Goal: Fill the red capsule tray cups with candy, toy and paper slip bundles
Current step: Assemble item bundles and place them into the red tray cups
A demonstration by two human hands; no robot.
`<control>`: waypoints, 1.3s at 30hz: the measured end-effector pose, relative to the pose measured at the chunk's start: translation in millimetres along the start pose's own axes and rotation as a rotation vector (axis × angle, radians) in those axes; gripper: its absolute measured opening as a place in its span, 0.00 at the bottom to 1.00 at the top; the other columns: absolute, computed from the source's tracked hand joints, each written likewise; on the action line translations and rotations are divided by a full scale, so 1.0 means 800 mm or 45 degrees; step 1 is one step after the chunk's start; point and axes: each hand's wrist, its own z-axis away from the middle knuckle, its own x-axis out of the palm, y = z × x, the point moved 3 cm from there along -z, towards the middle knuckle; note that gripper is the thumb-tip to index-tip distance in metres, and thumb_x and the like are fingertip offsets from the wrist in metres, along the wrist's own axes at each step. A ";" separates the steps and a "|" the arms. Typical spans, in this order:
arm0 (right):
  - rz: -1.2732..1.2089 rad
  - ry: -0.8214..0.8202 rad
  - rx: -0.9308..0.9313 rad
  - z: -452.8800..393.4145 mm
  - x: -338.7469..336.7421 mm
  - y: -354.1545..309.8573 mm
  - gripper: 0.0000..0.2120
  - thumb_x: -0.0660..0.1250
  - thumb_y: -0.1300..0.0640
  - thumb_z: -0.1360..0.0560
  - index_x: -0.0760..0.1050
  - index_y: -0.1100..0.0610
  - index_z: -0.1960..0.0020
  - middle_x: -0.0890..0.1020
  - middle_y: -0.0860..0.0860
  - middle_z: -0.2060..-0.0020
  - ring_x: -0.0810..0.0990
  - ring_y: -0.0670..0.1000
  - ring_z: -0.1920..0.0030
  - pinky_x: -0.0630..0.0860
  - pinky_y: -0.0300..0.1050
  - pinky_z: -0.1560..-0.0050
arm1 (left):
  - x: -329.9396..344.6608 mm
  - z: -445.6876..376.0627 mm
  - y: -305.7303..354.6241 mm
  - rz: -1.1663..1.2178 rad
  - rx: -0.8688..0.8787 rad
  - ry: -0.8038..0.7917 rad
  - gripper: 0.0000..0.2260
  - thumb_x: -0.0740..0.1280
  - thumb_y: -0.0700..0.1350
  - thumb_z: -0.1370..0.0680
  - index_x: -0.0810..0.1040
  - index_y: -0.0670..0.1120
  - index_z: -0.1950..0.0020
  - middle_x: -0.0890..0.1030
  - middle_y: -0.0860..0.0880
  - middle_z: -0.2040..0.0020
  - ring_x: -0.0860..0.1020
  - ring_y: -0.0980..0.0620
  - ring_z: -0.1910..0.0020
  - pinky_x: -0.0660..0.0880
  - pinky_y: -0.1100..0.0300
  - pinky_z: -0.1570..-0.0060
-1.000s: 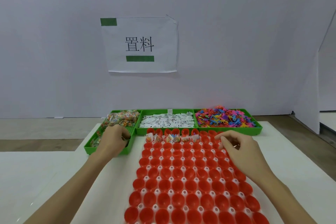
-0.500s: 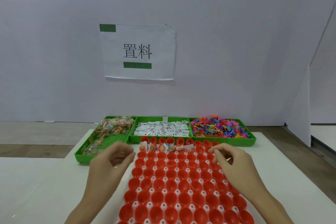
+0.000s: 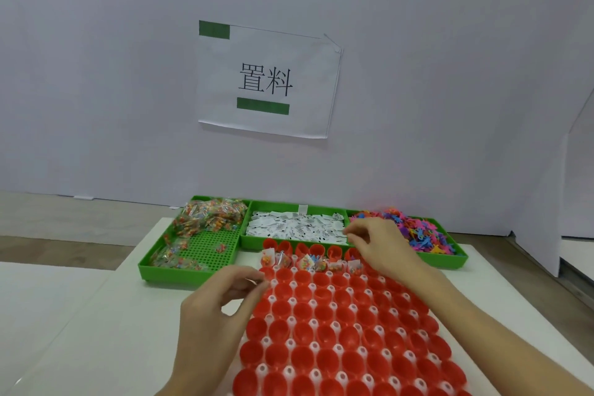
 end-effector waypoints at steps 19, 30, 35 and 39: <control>0.482 -0.039 0.061 -0.095 0.055 0.036 0.06 0.71 0.60 0.24 0.85 0.61 0.53 0.78 0.56 0.50 0.74 0.57 0.43 0.75 0.49 0.46 | -0.004 -0.004 -0.003 -0.066 0.000 -0.031 0.11 0.77 0.37 0.27 0.83 0.52 0.52 0.84 0.58 0.56 0.84 0.56 0.56 0.79 0.68 0.56; -0.082 0.048 0.160 -0.079 0.022 0.050 0.08 0.73 0.57 0.22 0.87 0.61 0.49 0.87 0.56 0.57 0.80 0.51 0.60 0.72 0.42 0.56 | -0.006 -0.004 0.007 -0.137 0.009 -0.067 0.11 0.77 0.37 0.27 0.83 0.52 0.53 0.84 0.60 0.56 0.83 0.57 0.58 0.79 0.67 0.57; -0.283 0.308 0.164 -0.062 0.005 0.049 0.08 0.71 0.55 0.21 0.85 0.59 0.53 0.84 0.52 0.64 0.78 0.48 0.65 0.72 0.40 0.63 | -0.009 -0.006 0.007 -0.154 0.004 -0.065 0.11 0.77 0.37 0.27 0.83 0.53 0.53 0.84 0.61 0.56 0.83 0.57 0.57 0.79 0.69 0.57; -0.323 0.174 0.066 -0.027 -0.004 0.035 0.09 0.69 0.52 0.20 0.83 0.54 0.55 0.84 0.50 0.67 0.80 0.50 0.68 0.75 0.44 0.64 | -0.008 -0.005 0.007 -0.153 -0.006 -0.084 0.11 0.77 0.37 0.27 0.83 0.52 0.53 0.83 0.60 0.56 0.83 0.57 0.57 0.79 0.68 0.57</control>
